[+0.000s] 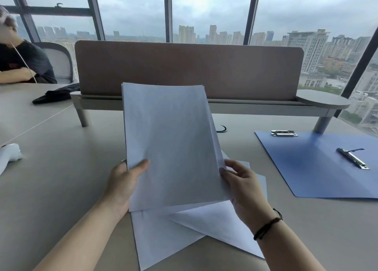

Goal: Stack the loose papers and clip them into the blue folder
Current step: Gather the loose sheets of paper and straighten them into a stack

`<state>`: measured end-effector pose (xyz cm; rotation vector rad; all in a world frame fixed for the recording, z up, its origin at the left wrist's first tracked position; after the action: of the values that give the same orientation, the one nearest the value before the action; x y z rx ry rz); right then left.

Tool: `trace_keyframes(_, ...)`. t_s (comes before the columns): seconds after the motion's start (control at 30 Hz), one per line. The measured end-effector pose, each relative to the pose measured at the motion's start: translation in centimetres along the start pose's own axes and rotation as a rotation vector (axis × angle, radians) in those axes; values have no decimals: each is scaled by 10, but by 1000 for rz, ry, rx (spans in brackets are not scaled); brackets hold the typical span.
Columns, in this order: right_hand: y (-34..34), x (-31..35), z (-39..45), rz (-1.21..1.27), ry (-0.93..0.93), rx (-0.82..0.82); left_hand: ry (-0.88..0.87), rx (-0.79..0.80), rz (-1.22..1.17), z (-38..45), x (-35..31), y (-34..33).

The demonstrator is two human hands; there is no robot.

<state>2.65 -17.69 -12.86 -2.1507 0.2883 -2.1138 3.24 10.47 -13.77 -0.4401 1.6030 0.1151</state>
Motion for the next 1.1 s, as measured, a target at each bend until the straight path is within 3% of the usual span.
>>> trace_keyframes(0.13, -14, 0, -8, 57, -33, 125, -82, 17, 33, -5, -7, -6)
trace_keyframes(0.27, -15, 1, -7, 143, -61, 143, -288, -3, 111, -20, -32, -8)
trace_keyframes(0.37, -20, 8, -11, -8, 65, 204, -455, -3, 131, -35, -56, -7)
trace_keyframes(0.47, -20, 8, -12, -78, 130, 190, -566, 98, -2, -47, -73, -17)
trace_keyframes(0.53, -16, 7, -10, -74, 148, 153, -532, 160, -124, -49, -73, -22)
trace_keyframes(0.63, -18, 4, -10, -72, 146, 174, -460, 222, -119, -45, -66, -25)
trace_keyframes(0.8, -19, -7, -7, -158, 123, 172, -181, 190, 192, -27, -20, -24)
trace_keyframes(0.97, -19, -3, -4, -312, 146, 173, -242, 100, 309, -15, -15, -14)
trace_keyframes(1.03, -13, 6, -2, -547, 209, 180, -263, 32, 266, -11, -18, -6)
trace_keyframes(1.1, 5, 13, 4, -1033, 250, 107, -219, -19, 121, -6, -19, 2)
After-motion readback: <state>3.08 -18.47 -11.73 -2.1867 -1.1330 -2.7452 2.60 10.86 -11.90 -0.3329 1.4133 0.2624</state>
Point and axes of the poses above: each hand's wrist, its own z-axis towards the middle knuckle, its own y-axis out of the back of the hand, x = y × z, the point moved 8 cm from there along z, towards the middle knuckle, and after that the axes turned 2 degrees about y, right-handed, at the moved point
